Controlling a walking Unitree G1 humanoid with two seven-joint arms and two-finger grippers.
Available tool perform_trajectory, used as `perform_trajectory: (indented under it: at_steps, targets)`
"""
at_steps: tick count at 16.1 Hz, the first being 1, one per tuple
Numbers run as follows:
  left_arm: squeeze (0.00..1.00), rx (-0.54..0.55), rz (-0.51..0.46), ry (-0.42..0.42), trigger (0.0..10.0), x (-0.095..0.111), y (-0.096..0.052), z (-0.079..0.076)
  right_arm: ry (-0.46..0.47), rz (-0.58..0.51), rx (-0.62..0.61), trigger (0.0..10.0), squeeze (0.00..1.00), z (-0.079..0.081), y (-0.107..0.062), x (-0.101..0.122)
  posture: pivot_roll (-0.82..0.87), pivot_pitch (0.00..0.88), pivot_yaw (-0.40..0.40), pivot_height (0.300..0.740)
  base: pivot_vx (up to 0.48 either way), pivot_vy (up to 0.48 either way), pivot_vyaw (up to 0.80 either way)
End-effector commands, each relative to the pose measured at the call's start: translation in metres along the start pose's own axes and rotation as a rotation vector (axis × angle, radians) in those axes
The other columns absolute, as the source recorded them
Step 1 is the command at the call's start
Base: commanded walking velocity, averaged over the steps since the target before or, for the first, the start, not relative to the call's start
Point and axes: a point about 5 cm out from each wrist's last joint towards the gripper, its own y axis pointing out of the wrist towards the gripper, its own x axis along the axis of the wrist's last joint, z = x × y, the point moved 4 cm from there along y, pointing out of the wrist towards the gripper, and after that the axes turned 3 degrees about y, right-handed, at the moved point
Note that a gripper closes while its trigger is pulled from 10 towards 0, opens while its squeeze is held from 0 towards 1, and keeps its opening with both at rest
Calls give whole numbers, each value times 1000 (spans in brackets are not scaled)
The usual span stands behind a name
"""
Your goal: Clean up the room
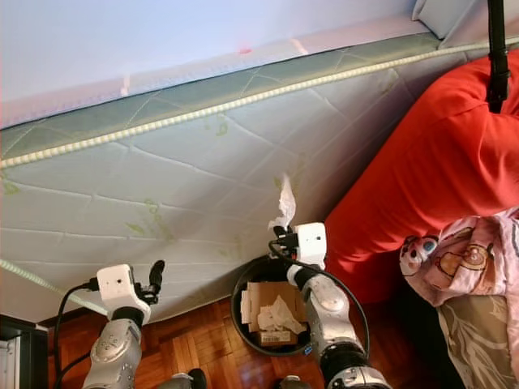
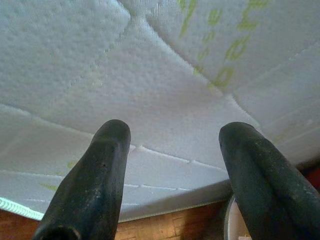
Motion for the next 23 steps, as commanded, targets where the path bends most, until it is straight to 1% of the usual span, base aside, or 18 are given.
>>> perform_trajectory:
  at_steps: [1,4,5,10,11,14,15,23]
  targets:
    - [0,-11,14,19,10000,-3,-3,0,-3,34,-4,10000,0,0,-3,-9,-88,226,3,725,0,0,0]
    - [0,-19,8,26,10000,0,-2,-2,-3,35,-5,10000,0,0,-4,-9,-84,226,3,705,0,0,0]
    - [0,-21,8,26,10000,0,-2,-2,6,18,-8,10000,0,0,-5,-8,-83,230,2,701,0,0,0]
    - [0,-27,10,29,10000,0,-3,-3,11,6,-29,10000,0,-4,-6,-7,-81,237,1,701,0,0,0]
    - [0,-28,9,31,10000,1,-3,-3,-5,39,-36,10000,0,-5,-6,-11,-80,241,0,701,0,0,0]
    - [0,-32,9,34,10000,1,-4,-4,-3,47,-38,10000,0,-4,-5,-12,-80,246,1,666,0,0,0]
    - [0,-34,10,36,10000,1,-4,-5,13,23,-44,10000,0,-4,-7,-11,-79,248,2,661,0,0,0]
    - [0,-46,5,47,10000,4,-3,-7,11,31,-52,10000,0,-5,-7,-13,-72,254,3,661,0,0,0]
